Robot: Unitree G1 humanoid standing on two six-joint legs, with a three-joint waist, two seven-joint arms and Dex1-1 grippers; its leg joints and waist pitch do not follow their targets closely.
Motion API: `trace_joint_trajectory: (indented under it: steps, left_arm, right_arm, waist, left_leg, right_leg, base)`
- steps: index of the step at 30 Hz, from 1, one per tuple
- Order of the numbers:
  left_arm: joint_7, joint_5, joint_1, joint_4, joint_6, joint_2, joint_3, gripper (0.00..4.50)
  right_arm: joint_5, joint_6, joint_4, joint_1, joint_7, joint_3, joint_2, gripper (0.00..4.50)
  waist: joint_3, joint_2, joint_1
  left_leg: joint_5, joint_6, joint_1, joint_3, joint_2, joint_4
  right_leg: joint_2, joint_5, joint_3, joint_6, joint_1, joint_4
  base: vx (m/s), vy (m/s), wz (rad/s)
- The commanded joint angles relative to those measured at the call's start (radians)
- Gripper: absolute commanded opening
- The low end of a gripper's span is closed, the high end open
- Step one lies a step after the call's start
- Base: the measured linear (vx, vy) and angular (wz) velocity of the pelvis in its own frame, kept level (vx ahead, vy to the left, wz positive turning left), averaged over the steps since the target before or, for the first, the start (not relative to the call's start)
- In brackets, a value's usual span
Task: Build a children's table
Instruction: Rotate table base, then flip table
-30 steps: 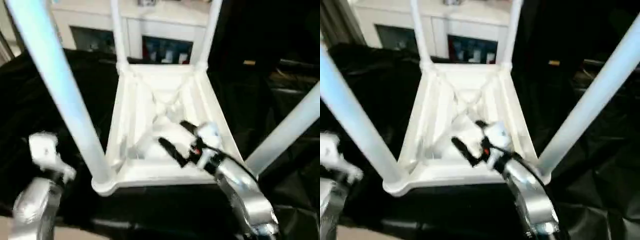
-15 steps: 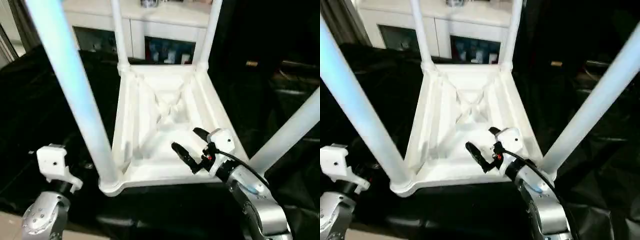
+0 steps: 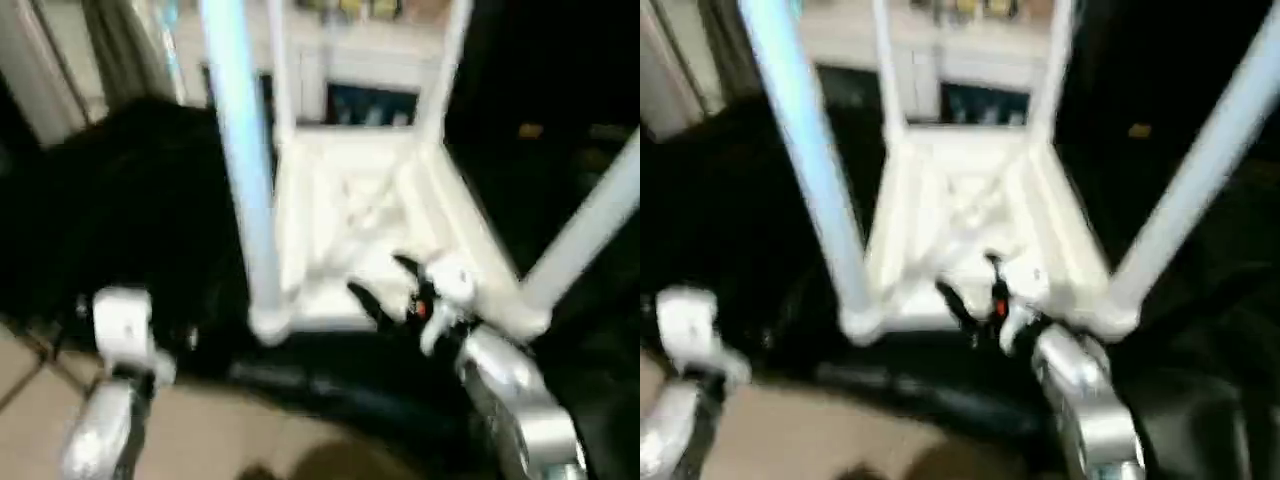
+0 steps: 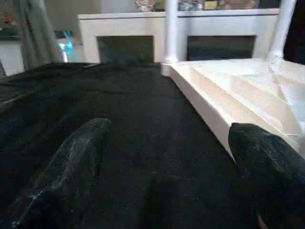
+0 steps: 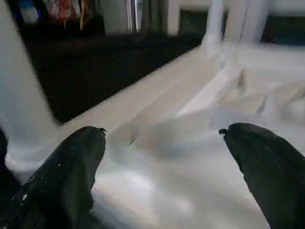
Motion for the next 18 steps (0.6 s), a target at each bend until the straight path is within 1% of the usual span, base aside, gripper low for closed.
trace_joint_trajectory:
  steps: [1,2,3,4,5,6,7,8,9,10,11,12,13,14,15,16,17,18]
  left_arm:
    - [-0.012,-0.007,0.013,-0.022,-0.019,-0.01,-0.019,4.49]
    - [-0.03,-0.026,0.024,-0.034,-0.029,-0.015,-0.025,4.49]
    - [-0.03,-0.026,0.024,-0.034,-0.029,-0.015,-0.025,4.49]
    - [-0.11,-0.103,0.051,-0.08,-0.032,-0.017,-0.058,4.49]
    - [-0.126,-0.106,0.057,-0.091,-0.028,-0.012,-0.073,4.49]
    - [-0.127,-0.106,0.057,-0.092,-0.027,-0.012,-0.074,4.49]
    - [-0.17,-0.113,0.074,-0.118,-0.002,0.01,-0.117,4.49]
    - [-0.195,-0.113,0.087,-0.13,0.014,0.026,-0.142,4.49]
    - [-0.221,-0.112,0.105,-0.144,0.043,0.046,-0.171,4.49]
    - [-0.226,-0.103,0.114,-0.148,0.06,0.06,-0.186,4.49]
    - [-0.223,-0.099,0.114,-0.149,0.064,0.062,-0.188,4.49]
    - [-0.205,-0.085,0.115,-0.15,0.074,0.063,-0.186,4.49]
    - [-0.191,-0.08,0.112,-0.148,0.075,0.057,-0.18,4.49]
    - [-0.183,-0.077,0.11,-0.146,0.076,0.052,-0.177,4.49]
    - [-0.178,-0.076,0.109,-0.144,0.076,0.05,-0.175,4.49]
    - [-0.174,-0.073,0.105,-0.14,0.085,0.05,-0.172,4.49]
    - [-0.169,-0.073,0.1,-0.135,0.09,0.05,-0.17,4.49]
    - [-0.162,-0.073,0.092,-0.127,0.096,0.051,-0.167,4.49]
  right_arm:
    - [0.012,-0.016,-0.009,-0.005,-0.015,-0.027,-0.003,4.5]
    - [0.014,-0.027,-0.007,-0.002,-0.019,-0.033,-0.003,4.5]
    - [0.014,-0.027,-0.007,-0.002,-0.019,-0.033,-0.003,4.5]
    - [0.017,-0.066,0.015,0.009,-0.04,-0.056,0.0,4.5]
    - [0.02,-0.084,0.025,0.012,-0.049,-0.067,0.003,4.5]
    - [0.02,-0.085,0.025,0.012,-0.049,-0.068,0.004,4.5]
    - [0.036,-0.116,0.037,0.022,-0.055,-0.093,0.009,4.5]
    - [0.046,-0.136,0.039,0.03,-0.057,-0.107,0.013,4.5]
    - [0.054,-0.159,0.042,0.043,-0.067,-0.128,0.017,4.5]
    - [0.057,-0.18,0.046,0.051,-0.074,-0.141,0.018,4.5]
    - [0.057,-0.192,0.048,0.055,-0.076,-0.145,0.018,4.5]
    - [0.054,-0.243,0.055,0.07,-0.085,-0.161,0.017,4.5]
    - [0.051,-0.275,0.053,0.08,-0.097,-0.171,0.02,4.5]
    - [0.048,-0.294,0.051,0.085,-0.104,-0.178,0.023,4.5]
    - [0.047,-0.303,0.05,0.089,-0.11,-0.181,0.025,4.5]
    - [0.055,-0.316,0.046,0.093,-0.11,-0.186,0.031,4.5]
    - [0.056,-0.329,0.046,0.098,-0.114,-0.189,0.035,4.5]
    - [0.058,-0.35,0.046,0.104,-0.119,-0.194,0.041,4.5]
  waist:
    - [-0.046,0.029,-0.018]
    - [-0.048,0.022,-0.029]
    - [-0.047,0.02,-0.031]
    - [-0.048,0.016,-0.032]
    - [-0.049,0.013,-0.033]
    - [-0.05,0.014,-0.036]
    - [-0.052,0.004,-0.038]
    - [-0.053,0.003,-0.041]
    - [-0.048,0.002,-0.047]
    - [-0.05,0.001,-0.048]
    - [-0.05,0.001,-0.051]
    - [-0.053,-0.001,-0.053]
    - [-0.053,-0.001,-0.053]
    - [-0.056,-0.002,-0.054]
    - [-0.057,-0.006,-0.057]
    - [-0.059,-0.003,-0.059]
    - [-0.058,-0.004,-0.061]
    - [-0.056,-0.002,-0.067]
  left_leg:
    - [-0.35,-0.038,0.045,-0.024,0.073,-0.125]
    - [-0.354,-0.045,0.032,-0.02,0.064,-0.133]
    - [-0.347,-0.046,0.025,-0.016,0.06,-0.135]
    - [-0.337,-0.051,0.023,-0.013,0.058,-0.136]
    - [-0.305,-0.049,0.016,-0.009,0.056,-0.139]
    - [-0.296,-0.049,0.017,-0.008,0.055,-0.139]
    - [-0.278,-0.043,0.02,-0.002,0.052,-0.137]
    - [-0.249,-0.031,0.016,0.002,0.049,-0.136]
    - [-0.252,-0.023,0.014,0.003,0.05,-0.139]
    - [-0.246,-0.021,0.013,0.005,0.05,-0.138]
    - [-0.237,-0.019,0.015,0.007,0.048,-0.136]
    - [-0.209,-0.015,0.012,0.009,0.047,-0.133]
    - [-0.209,-0.015,0.012,0.009,0.047,-0.133]
    - [-0.177,-0.011,0.012,0.013,0.047,-0.13]
    - [-0.154,-0.002,0.011,0.016,0.043,-0.128]
    - [-0.133,0.007,0.01,0.017,0.042,-0.126]
    - [-0.134,0.01,0.01,0.018,0.042,-0.126]
    - [-0.153,0.013,0.012,0.018,0.043,-0.127]
  right_leg:
    - [-0.052,-0.017,0.041,-0.153,-0.002,-0.119]
    - [-0.057,-0.004,0.043,-0.147,0.013,-0.125]
    - [-0.059,-0.003,0.044,-0.138,0.015,-0.132]
    - [-0.066,-0.008,0.046,-0.128,0.016,-0.138]
    - [-0.068,0.002,0.045,-0.12,0.018,-0.14]
    - [-0.066,0.01,0.045,-0.117,0.019,-0.142]
    - [-0.067,0.023,0.047,-0.111,0.018,-0.147]
    - [-0.07,0.034,0.05,-0.103,0.02,-0.148]
    - [-0.07,0.015,0.05,-0.096,0.017,-0.151]
    - [-0.07,0.014,0.051,-0.092,0.018,-0.152]
    - [-0.067,0.022,0.052,-0.092,0.016,-0.152]
    - [-0.068,0.044,0.052,-0.091,0.02,-0.15]
    - [-0.068,0.044,0.052,-0.091,0.02,-0.15]
    - [-0.067,0.085,0.052,-0.087,0.022,-0.15]
    - [-0.062,0.13,0.051,-0.083,0.023,-0.148]
    - [-0.06,0.162,0.051,-0.08,0.024,-0.144]
    - [-0.059,0.166,0.051,-0.079,0.022,-0.146]
    - [-0.058,0.147,0.051,-0.084,0.02,-0.146]
  base:
    - [-0.137,0.005,0.24]
    - [-0.034,0.056,-0.01]
    - [-0.016,0.055,-0.08]
    - [-0.016,0.055,-0.08]
    - [0.0,0.0,0.0]
    - [0.0,0.0,0.0]
    - [0.0,0.0,0.0]
    - [0.0,0.0,0.0]
    - [0.0,0.0,0.0]
    - [0.0,0.0,0.0]
    - [0.0,0.0,0.0]
    - [0.0,0.0,0.0]
    - [0.0,0.0,0.0]
    - [0.0,0.0,0.0]
    - [0.0,0.0,0.0]
    - [0.0,0.0,0.0]
    - [0.0,0.0,0.0]
    - [0.0,0.0,0.0]
